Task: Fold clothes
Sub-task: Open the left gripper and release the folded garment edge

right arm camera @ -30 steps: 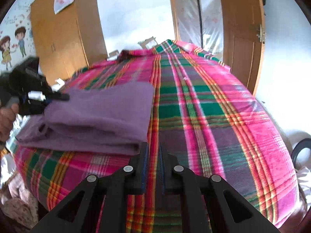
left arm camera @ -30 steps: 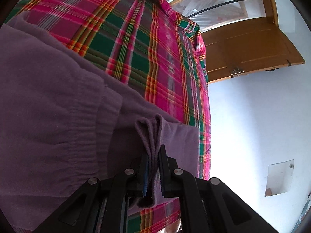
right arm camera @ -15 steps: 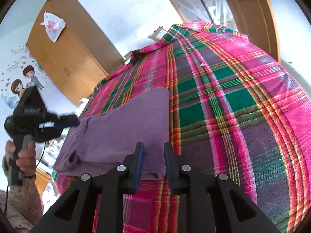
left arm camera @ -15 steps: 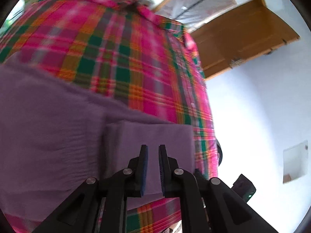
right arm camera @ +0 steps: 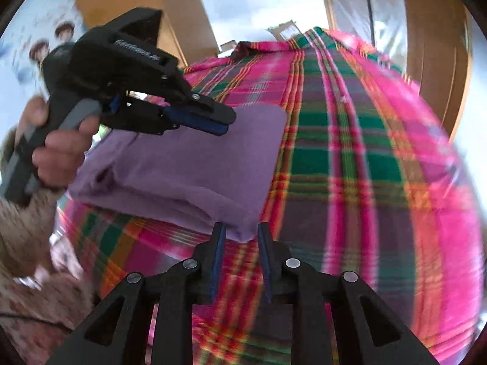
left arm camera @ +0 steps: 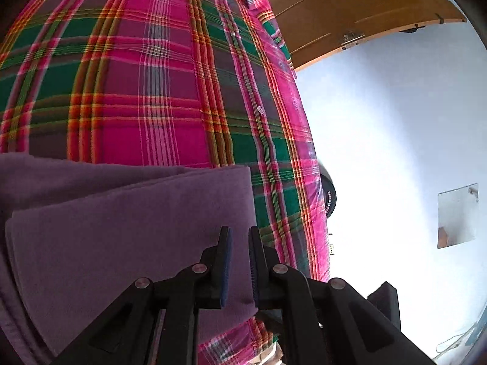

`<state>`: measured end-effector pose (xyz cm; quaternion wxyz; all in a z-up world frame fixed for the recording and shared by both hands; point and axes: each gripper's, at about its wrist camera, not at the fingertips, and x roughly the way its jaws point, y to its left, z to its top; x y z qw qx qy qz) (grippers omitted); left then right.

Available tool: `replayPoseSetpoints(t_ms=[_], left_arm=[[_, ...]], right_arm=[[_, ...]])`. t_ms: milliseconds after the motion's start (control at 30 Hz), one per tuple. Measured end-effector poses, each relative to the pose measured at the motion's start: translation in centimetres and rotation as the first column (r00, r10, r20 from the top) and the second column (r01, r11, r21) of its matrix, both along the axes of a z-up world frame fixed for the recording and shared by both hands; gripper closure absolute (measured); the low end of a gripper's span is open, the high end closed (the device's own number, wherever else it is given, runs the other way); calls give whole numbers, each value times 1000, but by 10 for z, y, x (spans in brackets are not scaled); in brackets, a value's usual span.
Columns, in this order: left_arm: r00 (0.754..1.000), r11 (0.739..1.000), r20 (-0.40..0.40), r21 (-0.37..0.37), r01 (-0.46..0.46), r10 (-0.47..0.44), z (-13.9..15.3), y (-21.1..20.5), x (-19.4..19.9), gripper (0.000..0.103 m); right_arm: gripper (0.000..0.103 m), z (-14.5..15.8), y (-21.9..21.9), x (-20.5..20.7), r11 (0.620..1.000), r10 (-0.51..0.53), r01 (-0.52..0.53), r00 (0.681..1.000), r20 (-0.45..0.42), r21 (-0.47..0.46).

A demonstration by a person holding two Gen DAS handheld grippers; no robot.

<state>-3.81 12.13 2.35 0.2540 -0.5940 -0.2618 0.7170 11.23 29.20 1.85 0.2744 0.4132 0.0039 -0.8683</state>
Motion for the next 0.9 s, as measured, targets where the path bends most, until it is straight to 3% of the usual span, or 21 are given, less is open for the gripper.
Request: replayPoseSetpoints(t_ms=[333,400,500,633,833,900], left_arm=[[999,1000,50,-28,1,1,-11,6,-11,93],[998,1000,55,-31,2,0,-13,8,-12,93],[997,1000,74,-27,-3,5,-17,8,-13,93],[997,1000,80,-23,-4,6,-19,9,-15,93],[996,1000,89,-14,-13,14,-24,0,-15,93],[996,1000,86,-17,-14,16,-22,-1,-13,93]], right_arm=[[77,3,-22,-10,976,158,-145,985,-70,162],[89,4,-22,-8,974,172,-156,981,-88,162],[94,7,-20,0,972,167,-137,974,-151,192],[95,6,-24,16,946,190,-118,956,-221,303],[100,-3,-24,35,913,213,-106,947,-240,394],[103,-2,-20,34,917,202,-99,951,-234,386]])
